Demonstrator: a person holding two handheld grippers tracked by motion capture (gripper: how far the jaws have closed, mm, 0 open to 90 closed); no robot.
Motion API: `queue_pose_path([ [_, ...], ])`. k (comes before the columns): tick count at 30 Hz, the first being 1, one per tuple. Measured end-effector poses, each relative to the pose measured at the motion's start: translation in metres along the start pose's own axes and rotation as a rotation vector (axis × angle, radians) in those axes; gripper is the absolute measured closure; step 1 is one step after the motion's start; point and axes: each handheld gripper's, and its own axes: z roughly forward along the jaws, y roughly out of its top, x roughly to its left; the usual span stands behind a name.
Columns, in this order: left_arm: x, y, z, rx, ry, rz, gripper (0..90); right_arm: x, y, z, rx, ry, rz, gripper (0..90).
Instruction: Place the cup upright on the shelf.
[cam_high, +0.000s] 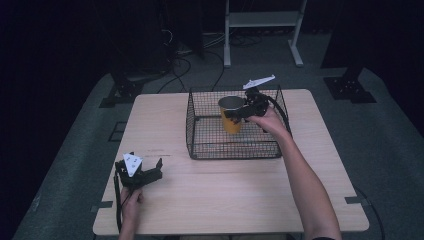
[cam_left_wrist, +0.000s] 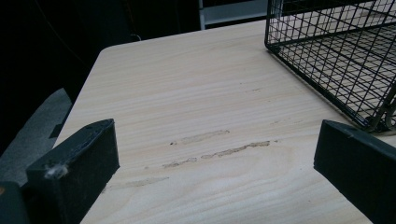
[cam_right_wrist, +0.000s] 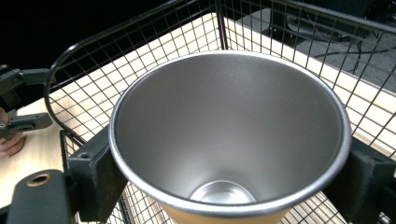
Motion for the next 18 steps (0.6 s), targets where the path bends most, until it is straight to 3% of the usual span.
queue_pose_path([
  [6,0.0,0.0,0.0,0.0,-0.001,-0.001,0.0,-0.002,-0.003,0.01,0.032,-0.008,-0.014,12.3],
  [18,0.0,0.0,0.0,-0.001,-0.001,-0.003,0.0,-0.014,-0.01,0.02,0.082,-0.045,0.02,12.2],
])
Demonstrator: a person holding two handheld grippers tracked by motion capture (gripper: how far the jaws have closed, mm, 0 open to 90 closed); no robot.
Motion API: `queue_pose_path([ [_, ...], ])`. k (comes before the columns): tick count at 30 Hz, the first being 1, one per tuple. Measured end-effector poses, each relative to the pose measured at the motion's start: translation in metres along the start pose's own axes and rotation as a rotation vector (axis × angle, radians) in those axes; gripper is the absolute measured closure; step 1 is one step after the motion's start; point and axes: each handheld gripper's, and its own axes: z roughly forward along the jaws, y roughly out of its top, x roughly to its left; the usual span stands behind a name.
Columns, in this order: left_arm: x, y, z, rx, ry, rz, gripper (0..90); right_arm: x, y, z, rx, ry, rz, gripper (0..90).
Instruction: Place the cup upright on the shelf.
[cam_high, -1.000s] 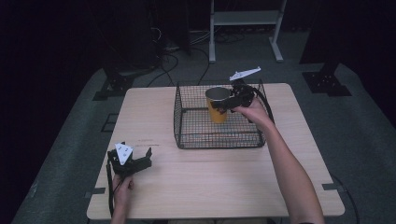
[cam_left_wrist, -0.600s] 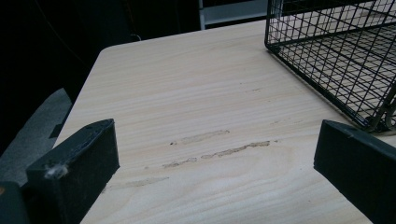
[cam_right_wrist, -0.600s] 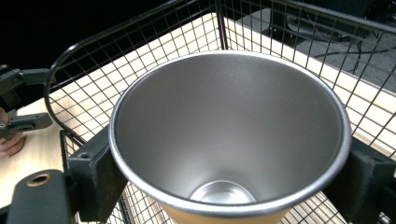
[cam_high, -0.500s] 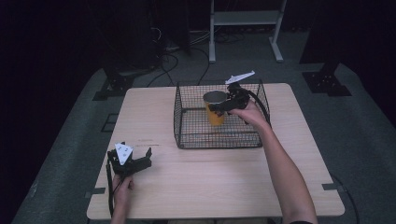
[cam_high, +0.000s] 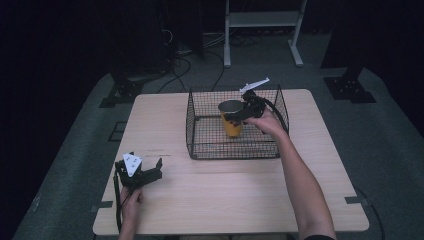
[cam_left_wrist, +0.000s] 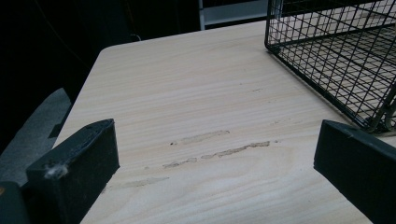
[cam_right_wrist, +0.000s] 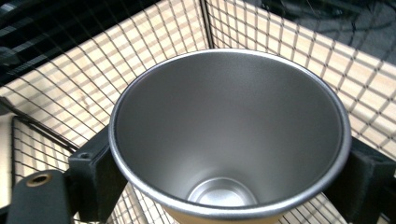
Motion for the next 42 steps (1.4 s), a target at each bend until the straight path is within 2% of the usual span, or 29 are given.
queue_pose_path([
  [4,0.0,0.0,0.0,0.0,-0.001,0.0,0.0,-0.003,-0.003,0.005,0.027,-0.007,0.005,11.4],
  [13,0.0,0.0,0.0,0.001,-0.001,0.0,0.0,0.0,-0.005,0.011,0.053,-0.019,-0.034,10.3],
  [28,0.0,0.0,0.0,0.001,-0.002,0.0,0.0,0.004,-0.005,0.01,0.056,-0.027,-0.09,8.1],
  [42,0.0,0.0,0.0,0.001,-0.001,0.001,0.0,0.007,-0.004,0.009,0.039,-0.023,-0.1,5.6],
])
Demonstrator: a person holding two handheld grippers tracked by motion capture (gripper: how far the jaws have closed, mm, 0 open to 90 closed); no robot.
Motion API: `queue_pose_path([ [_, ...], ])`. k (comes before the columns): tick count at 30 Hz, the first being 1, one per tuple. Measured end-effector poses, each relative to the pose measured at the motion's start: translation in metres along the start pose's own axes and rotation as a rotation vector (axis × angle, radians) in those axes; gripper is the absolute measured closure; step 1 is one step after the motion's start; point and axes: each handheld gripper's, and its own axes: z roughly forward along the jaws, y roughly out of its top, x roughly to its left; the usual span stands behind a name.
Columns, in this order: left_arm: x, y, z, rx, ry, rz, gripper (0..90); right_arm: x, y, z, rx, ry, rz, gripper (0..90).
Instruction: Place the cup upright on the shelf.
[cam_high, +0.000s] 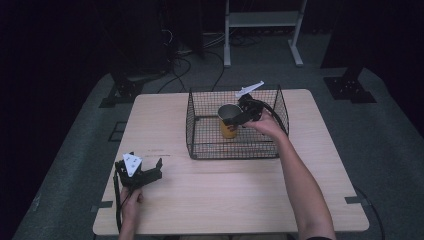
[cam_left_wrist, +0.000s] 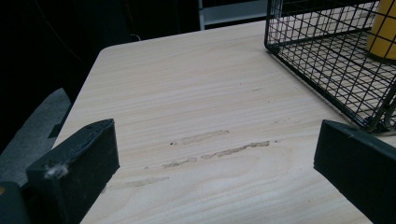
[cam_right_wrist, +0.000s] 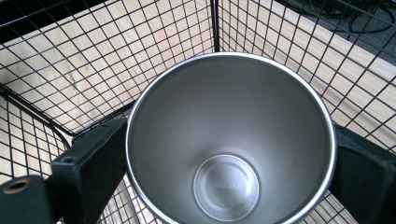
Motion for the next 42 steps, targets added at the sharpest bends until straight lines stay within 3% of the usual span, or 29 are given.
queue_pose_path([
  [13,0.0,0.0,0.0,0.0,0.0,0.0,0.0,0.002,0.004,-0.007,-0.044,-0.004,0.004,2.7],
  [25,0.0,0.0,0.0,0.0,0.003,0.0,0.0,0.004,0.011,-0.031,-0.128,0.008,0.028,2.8],
  [42,-0.001,0.0,0.0,-0.003,-0.001,0.005,0.0,0.02,0.008,-0.062,-0.184,0.033,0.02,4.8],
])
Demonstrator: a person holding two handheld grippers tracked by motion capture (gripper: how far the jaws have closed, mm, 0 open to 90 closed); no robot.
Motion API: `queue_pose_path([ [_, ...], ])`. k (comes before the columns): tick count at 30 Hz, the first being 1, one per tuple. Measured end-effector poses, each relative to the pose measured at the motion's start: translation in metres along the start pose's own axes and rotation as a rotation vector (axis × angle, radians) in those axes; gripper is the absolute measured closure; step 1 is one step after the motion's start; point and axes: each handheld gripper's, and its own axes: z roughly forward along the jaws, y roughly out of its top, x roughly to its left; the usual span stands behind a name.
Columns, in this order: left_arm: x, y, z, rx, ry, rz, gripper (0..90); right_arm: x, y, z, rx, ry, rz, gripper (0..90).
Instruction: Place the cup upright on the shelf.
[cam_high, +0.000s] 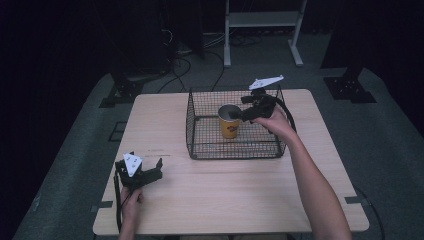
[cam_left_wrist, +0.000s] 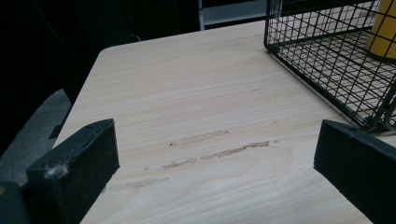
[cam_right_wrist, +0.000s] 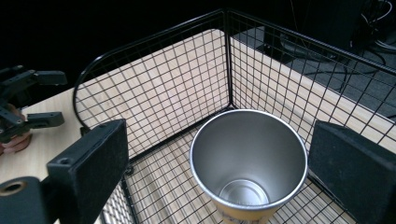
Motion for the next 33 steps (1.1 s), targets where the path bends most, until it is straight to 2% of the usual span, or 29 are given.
queue_pose_path([
  [4,0.0,0.0,0.0,0.001,0.001,-0.001,0.0,0.003,-0.001,-0.007,0.007,0.003,0.01,4.8],
  [15,0.0,0.0,0.0,0.002,0.002,0.001,0.0,0.007,-0.012,-0.033,-0.017,0.02,0.041,4.9],
  [21,0.0,0.0,0.0,0.003,0.002,0.003,0.0,0.012,-0.019,-0.042,-0.035,0.02,0.041,5.5],
  [24,0.0,0.0,0.0,0.003,0.002,0.004,0.0,0.014,-0.022,-0.046,-0.022,0.03,0.043,5.5],
  [33,0.0,0.0,0.0,0.003,0.002,0.006,0.0,0.028,-0.031,-0.059,-0.044,0.047,0.021,5.5],
])
